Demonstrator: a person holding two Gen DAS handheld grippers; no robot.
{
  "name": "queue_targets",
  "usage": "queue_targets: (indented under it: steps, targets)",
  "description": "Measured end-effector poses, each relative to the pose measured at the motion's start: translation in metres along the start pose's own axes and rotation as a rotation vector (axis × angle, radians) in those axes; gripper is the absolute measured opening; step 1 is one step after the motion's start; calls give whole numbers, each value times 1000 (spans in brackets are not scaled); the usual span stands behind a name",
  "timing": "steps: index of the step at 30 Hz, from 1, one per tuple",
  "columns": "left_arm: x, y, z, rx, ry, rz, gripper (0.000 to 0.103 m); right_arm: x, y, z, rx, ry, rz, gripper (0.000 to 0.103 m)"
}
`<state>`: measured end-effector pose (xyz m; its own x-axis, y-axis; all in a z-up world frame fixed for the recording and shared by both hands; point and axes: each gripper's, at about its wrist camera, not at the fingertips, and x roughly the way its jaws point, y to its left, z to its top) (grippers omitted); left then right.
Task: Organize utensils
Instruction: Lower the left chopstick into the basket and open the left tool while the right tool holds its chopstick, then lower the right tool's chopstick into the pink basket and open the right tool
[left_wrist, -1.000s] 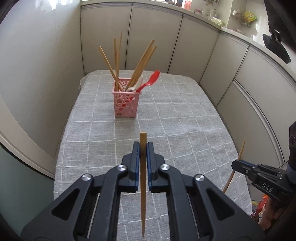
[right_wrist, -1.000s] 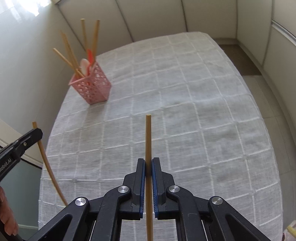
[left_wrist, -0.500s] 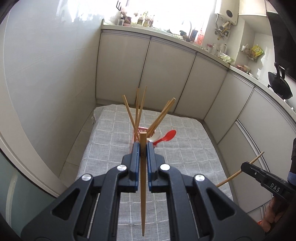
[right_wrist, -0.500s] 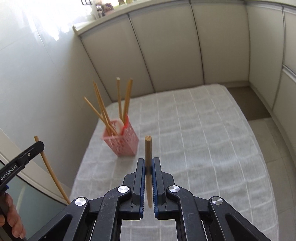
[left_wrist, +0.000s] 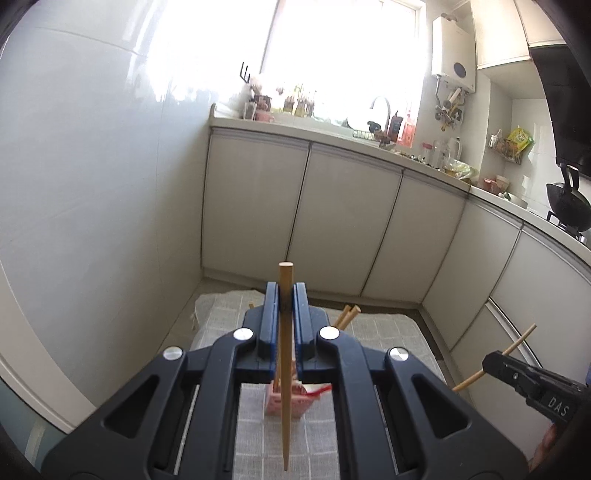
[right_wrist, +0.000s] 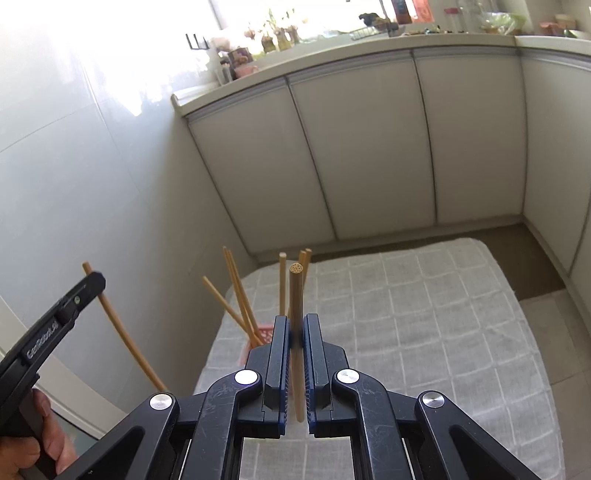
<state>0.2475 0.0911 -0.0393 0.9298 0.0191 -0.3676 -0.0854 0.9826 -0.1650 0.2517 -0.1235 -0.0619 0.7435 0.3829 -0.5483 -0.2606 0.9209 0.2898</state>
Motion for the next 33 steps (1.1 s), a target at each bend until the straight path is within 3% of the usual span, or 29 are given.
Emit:
queue_targets:
  steps: [7,10,20,25,27,30,33]
  targets:
    - [31,-9,9,36,-136,45,8,11,-4,8,37,-26,51,5]
    - [48,-7,7,25,-159,41,8,15,-11,13,62,-26,64,5]
    - [93,0,-26,40,-113,43,8,23,-23,13,84,-9,61,5]
    - [110,7,-34,20,-12,35,8,29,-23,12,83,3,52,5]
    - [112,10,-37,6,23,30,16,31,-22,11,78,6,45,5]
    - [107,15,-38,-3,60,14,40,31,-20,10,68,4,38,5]
    - [93,18,-39,12,74,14,49,28,-15,10,56,-10,45,5]
